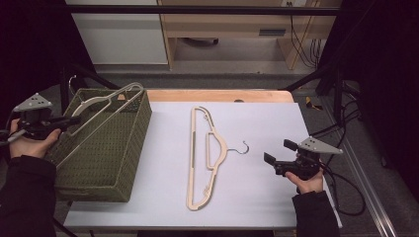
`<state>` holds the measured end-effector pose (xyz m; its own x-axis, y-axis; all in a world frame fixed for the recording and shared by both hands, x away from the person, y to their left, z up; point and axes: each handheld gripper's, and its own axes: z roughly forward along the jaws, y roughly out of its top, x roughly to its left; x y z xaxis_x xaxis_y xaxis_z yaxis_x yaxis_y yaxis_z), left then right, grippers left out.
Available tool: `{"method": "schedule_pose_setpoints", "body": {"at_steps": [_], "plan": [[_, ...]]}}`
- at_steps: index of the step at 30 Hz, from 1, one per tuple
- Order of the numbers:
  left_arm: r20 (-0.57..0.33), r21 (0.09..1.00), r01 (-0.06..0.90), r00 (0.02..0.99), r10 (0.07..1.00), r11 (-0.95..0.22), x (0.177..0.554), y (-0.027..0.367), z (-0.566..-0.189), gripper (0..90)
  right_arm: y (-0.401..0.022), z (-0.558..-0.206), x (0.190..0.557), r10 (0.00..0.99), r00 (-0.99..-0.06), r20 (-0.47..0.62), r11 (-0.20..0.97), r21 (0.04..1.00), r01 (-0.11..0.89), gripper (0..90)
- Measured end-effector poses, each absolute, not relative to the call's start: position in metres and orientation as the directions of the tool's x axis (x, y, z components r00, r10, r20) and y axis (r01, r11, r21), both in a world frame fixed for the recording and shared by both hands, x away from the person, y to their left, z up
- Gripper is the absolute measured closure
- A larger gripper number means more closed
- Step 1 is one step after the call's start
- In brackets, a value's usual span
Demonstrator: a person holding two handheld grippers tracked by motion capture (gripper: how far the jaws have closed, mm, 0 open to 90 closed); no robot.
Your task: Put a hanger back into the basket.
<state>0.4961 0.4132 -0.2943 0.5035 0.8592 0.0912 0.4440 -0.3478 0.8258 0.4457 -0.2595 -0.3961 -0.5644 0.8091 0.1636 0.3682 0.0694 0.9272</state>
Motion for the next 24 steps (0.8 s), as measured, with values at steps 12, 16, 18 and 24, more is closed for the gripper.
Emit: {"method": "schedule_pose_setpoints", "body": {"at_steps": [12,16,18,24], "plan": [[0.102,0.816,0.451,0.505,0.857,-0.363,0.495,0.411,-0.312,85.9,-0.26,-0.397,0.446,0.808,-0.566,0.162,0.075,0.926,0.371,5.3],[0.092,0.804,0.473,0.5,0.861,-0.361,0.496,0.416,-0.323,85.9,-0.259,-0.397,0.446,0.808,-0.565,0.163,0.074,0.925,0.373,5.2],[0.099,0.794,0.483,0.497,0.862,-0.37,0.498,0.415,-0.331,85.9,-0.259,-0.397,0.446,0.809,-0.565,0.161,0.076,0.925,0.372,5.3],[0.122,0.742,0.522,0.511,0.851,-0.42,0.505,0.401,-0.357,85.8,-0.259,-0.398,0.446,0.81,-0.565,0.159,0.078,0.925,0.373,5.3]]}}
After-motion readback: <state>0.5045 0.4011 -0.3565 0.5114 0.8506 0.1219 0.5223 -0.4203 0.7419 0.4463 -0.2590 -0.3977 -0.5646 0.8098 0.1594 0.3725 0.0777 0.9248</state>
